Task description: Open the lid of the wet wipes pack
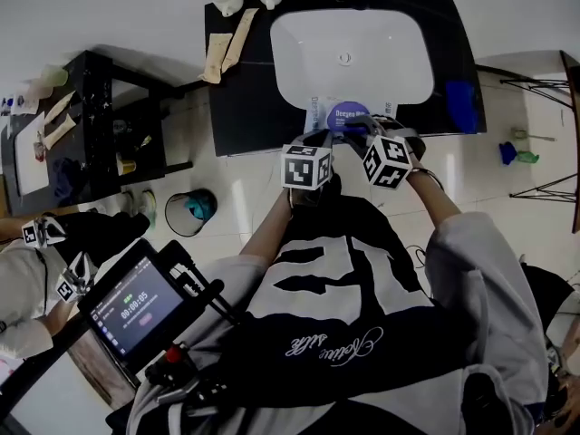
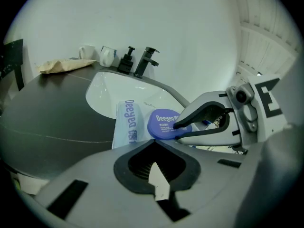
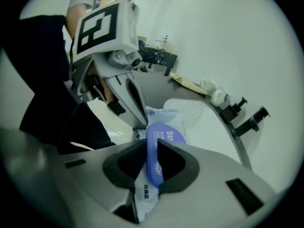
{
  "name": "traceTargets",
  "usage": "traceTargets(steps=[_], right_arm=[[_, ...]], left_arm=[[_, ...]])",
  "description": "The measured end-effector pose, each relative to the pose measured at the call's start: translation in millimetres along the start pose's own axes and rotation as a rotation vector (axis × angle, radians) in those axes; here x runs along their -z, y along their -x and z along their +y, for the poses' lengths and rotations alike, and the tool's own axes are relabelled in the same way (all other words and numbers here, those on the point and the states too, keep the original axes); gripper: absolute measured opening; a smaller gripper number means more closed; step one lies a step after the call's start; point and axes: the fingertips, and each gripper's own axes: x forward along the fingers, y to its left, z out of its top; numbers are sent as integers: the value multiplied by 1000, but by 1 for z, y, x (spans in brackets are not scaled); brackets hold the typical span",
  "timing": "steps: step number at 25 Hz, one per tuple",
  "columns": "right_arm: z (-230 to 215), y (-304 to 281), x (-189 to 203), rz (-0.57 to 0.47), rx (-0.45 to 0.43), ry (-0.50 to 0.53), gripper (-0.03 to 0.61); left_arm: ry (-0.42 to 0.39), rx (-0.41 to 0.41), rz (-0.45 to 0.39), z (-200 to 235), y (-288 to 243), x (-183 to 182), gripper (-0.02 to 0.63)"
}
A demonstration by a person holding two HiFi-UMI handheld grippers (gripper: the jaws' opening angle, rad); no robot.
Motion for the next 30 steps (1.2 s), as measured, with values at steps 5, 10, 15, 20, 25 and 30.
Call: traceTargets(steps=[5, 10, 15, 20, 25, 30], right_arm=[[-6, 1, 0, -46, -46, -111, 69], [-11, 1, -2, -70, -43, -165, 69], [-13, 1, -1, -89, -49, -233, 70], [-20, 8, -5, -147, -58, -324, 71], [-32, 22, -18, -209, -57, -366, 71], [-72, 44, -27, -272, 69, -402, 47]], left_arm=[[1, -18, -2, 2, -4, 1, -2], [-4, -13, -7, 4, -6, 0, -2], [-20, -11, -10, 4, -6, 0, -2], [-50, -21, -8, 3, -7, -1, -2], [-43, -26, -16, 4, -4, -2, -2], [-18, -14, -14, 2, -3, -1, -2]])
